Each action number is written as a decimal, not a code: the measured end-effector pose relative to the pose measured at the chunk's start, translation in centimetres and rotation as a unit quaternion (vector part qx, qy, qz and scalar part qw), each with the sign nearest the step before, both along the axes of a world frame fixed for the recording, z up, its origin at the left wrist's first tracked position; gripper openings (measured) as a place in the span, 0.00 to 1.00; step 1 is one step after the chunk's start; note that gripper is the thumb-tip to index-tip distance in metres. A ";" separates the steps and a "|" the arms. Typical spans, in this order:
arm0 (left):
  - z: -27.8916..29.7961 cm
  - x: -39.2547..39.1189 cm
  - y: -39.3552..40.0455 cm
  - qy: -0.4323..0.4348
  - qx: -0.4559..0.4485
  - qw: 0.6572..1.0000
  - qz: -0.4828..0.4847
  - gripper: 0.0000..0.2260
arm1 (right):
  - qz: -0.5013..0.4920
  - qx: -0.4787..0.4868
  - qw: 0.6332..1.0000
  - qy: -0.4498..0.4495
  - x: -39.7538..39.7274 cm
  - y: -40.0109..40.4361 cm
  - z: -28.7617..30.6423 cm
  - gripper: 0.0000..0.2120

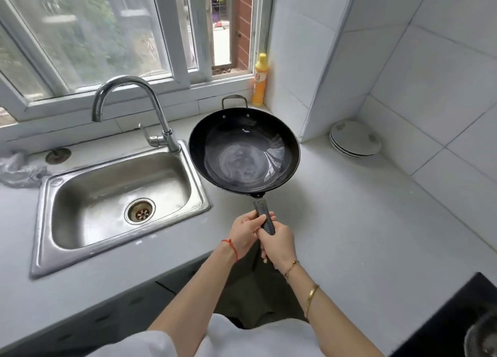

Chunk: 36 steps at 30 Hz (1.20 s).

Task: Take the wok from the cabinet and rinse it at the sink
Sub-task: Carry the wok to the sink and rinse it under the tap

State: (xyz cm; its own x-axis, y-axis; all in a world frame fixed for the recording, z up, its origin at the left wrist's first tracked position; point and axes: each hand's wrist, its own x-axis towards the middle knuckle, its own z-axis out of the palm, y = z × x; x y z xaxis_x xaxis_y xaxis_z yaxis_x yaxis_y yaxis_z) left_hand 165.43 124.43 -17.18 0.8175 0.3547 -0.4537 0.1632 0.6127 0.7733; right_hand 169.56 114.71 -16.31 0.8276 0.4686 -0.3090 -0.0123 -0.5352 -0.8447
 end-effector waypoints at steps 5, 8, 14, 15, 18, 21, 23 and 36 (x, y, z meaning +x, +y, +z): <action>-0.5 3.4 2.2 0.019 0.000 1.000 0.014 0.12 | 0.017 -0.013 1.000 0.004 3.7 2.4 -0.4 0.09; -0.8 5.4 2.9 0.022 -0.004 0.999 0.033 0.12 | 0.035 -0.021 0.999 0.000 6.0 3.2 -0.8 0.09; -1.7 8.4 3.4 0.026 -0.021 0.997 0.064 0.13 | 0.063 -0.026 0.998 0.004 9.5 4.0 -1.5 0.08; -1.8 8.8 3.4 0.024 -0.029 0.997 0.071 0.14 | 0.066 -0.024 0.998 0.007 9.9 4.0 -1.6 0.08; -2.2 9.5 3.3 0.022 -0.037 0.996 0.076 0.14 | 0.073 -0.022 0.997 0.013 10.9 3.9 -2.0 0.07; -2.6 9.8 3.3 0.029 -0.035 0.996 0.078 0.14 | 0.083 -0.025 0.996 0.014 11.3 3.9 -2.4 0.07; -2.8 9.9 3.3 0.036 -0.030 0.996 0.077 0.14 | 0.085 -0.026 0.996 0.019 11.4 3.9 -2.6 0.06; -2.8 10.3 2.7 0.042 -0.011 0.997 0.060 0.15 | 0.103 -0.045 0.994 0.006 12.5 3.5 -3.7 0.08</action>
